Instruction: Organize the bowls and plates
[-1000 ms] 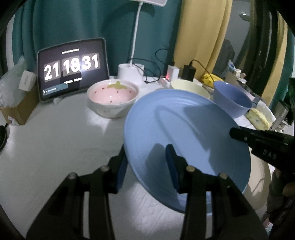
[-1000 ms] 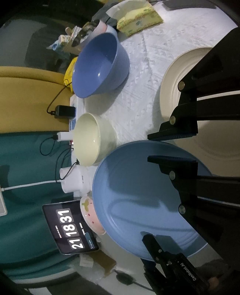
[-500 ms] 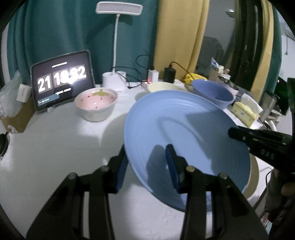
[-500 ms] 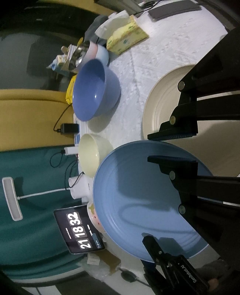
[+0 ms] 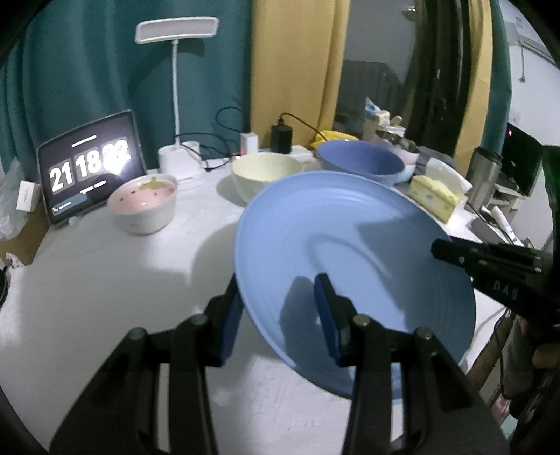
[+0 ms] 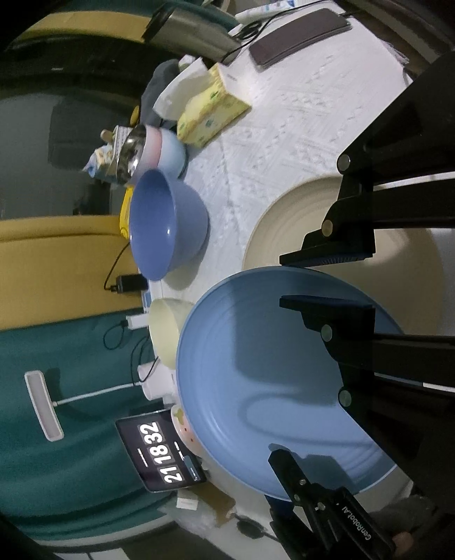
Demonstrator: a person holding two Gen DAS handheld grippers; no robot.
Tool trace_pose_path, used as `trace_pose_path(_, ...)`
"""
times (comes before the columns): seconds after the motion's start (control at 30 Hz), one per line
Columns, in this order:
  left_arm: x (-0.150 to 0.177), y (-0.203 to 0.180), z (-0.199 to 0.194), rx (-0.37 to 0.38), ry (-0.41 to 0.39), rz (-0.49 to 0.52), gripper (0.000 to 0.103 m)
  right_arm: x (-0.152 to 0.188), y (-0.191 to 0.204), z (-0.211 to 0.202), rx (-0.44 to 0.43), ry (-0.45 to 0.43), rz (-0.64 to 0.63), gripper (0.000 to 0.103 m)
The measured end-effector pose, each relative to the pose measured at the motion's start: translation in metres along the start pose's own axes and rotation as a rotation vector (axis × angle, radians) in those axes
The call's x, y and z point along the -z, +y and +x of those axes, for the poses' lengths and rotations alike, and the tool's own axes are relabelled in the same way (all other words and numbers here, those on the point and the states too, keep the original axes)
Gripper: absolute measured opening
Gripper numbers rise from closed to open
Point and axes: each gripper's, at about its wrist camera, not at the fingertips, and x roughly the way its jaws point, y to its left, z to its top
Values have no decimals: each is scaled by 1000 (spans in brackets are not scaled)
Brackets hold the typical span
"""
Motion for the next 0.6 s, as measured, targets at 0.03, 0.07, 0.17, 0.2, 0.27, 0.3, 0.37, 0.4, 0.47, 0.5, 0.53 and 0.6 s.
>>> trace_pose_path(0.03, 0, -4, 1, 3, 2, 7, 42, 2, -4, -2, 3, -2, 7, 18)
trace_pose_path(0.07, 1, -8, 2, 6, 2, 15, 42, 3, -7, -2, 4, -3, 11, 18)
trace_pose_path(0.17, 2, -19, 5, 13, 3, 33, 42, 9, -18, -2, 10, -2, 28, 18)
trace_pose_path(0.2, 2, -22, 8, 14, 5, 38, 42, 10, -22, -2, 11, -2, 32, 18)
trace_pose_path(0.27, 1, -28, 13, 20, 10, 46, 42, 13, -29, -1, 14, -1, 38, 18)
trace_pose_path(0.3, 1, -31, 15, 22, 14, 50, 42, 15, -33, 0, 16, 0, 43, 18)
trace_pose_path(0.37, 2, -37, 20, 24, 23, 53, 42, 17, -40, 2, 18, 5, 49, 18)
trace_pose_path(0.4, 2, -40, 22, 24, 28, 57, 42, 18, -42, 3, 20, 6, 52, 18)
trace_pose_path(0.47, 3, -45, 25, 25, 33, 61, 42, 20, -49, 6, 22, 11, 59, 18)
trace_pose_path(0.5, 3, -47, 27, 25, 37, 63, 42, 21, -51, 7, 22, 13, 62, 18)
trace_pose_path(0.53, 3, -50, 29, 26, 42, 64, 42, 21, -54, 8, 22, 15, 65, 18)
trace_pose_path(0.6, 4, -53, 34, 26, 54, 67, 42, 22, -59, 11, 21, 20, 69, 18)
